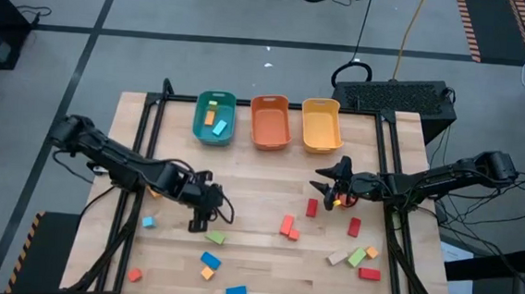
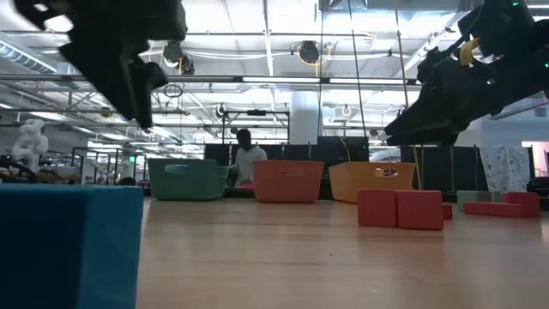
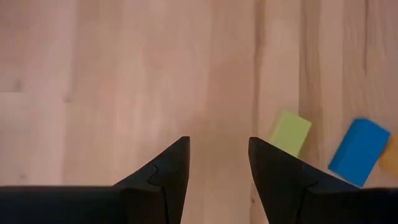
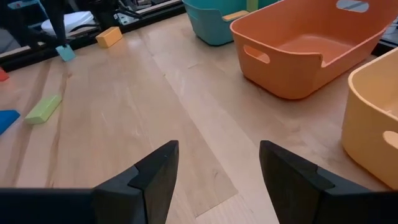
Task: Sort blocks by size
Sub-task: Put the green thin rectangular block into the blue bin
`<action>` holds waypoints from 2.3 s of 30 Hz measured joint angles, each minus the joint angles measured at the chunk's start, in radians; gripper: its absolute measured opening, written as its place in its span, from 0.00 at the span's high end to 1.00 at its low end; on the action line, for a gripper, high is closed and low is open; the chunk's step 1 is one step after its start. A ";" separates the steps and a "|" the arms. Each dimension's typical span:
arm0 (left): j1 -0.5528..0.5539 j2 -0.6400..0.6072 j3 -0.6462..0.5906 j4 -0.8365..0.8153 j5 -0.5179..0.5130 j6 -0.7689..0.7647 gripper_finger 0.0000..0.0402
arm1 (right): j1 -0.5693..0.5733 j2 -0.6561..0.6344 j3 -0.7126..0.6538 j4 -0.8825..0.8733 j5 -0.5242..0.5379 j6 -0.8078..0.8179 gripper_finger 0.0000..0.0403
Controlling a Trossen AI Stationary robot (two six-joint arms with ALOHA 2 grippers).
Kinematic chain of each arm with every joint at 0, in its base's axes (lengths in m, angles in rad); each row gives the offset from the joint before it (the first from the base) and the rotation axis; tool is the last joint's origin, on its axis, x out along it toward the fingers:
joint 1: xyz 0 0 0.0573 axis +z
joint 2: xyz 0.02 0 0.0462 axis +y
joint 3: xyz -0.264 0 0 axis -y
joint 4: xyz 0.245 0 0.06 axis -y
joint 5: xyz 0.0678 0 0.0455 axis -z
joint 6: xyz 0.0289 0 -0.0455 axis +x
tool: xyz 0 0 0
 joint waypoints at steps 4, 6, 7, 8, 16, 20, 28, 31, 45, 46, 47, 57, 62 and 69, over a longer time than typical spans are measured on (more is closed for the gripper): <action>-0.037 0.042 0.000 0.023 0.000 0.000 0.59 | 0.001 0.000 0.000 0.000 -0.064 -0.040 0.48; -0.052 0.064 0.000 0.052 0.007 -0.001 0.59 | 0.004 0.000 0.000 0.000 -0.068 -0.047 0.48; -0.058 0.076 0.000 0.070 0.022 0.000 0.59 | 0.005 0.000 0.000 0.000 -0.067 -0.048 0.48; -0.065 0.087 0.000 0.082 0.036 0.002 0.59 | 0.005 0.000 0.000 0.000 -0.067 -0.049 0.48; -0.108 0.192 0.000 0.104 0.078 0.006 0.59 | 0.005 0.000 0.000 0.001 -0.065 -0.049 0.48; -0.122 0.226 0.001 0.107 0.080 0.008 0.59 | 0.005 0.000 0.000 0.001 -0.063 -0.049 0.48; -0.157 0.265 0.001 0.160 0.080 0.085 0.59 | 0.005 0.000 0.000 0.006 -0.063 -0.049 0.48; -0.162 0.278 0.001 0.158 0.067 0.087 0.59 | 0.005 0.000 0.000 0.006 -0.063 -0.049 0.48; -0.171 0.356 0.006 0.150 0.014 0.093 0.42 | 0.006 0.000 0.000 0.006 -0.064 -0.049 0.48; -0.169 0.356 0.005 0.150 0.011 0.082 0.43 | 0.005 0.000 0.000 0.006 -0.064 -0.049 0.48; -0.166 0.356 0.005 0.150 0.012 0.070 0.43 | 0.005 0.000 0.000 0.006 -0.063 -0.049 0.48; -0.141 0.357 0.004 0.149 0.017 -0.026 0.65 | 0.005 0.000 0.000 0.028 -0.058 -0.046 0.48; -0.122 0.360 0.038 0.108 0.005 -0.088 0.67 | 0.005 0.000 0.000 0.031 -0.057 -0.045 0.48; -0.045 0.290 0.077 0.009 -0.113 -0.105 0.67 | 0.004 0.000 0.000 0.052 -0.057 -0.042 0.48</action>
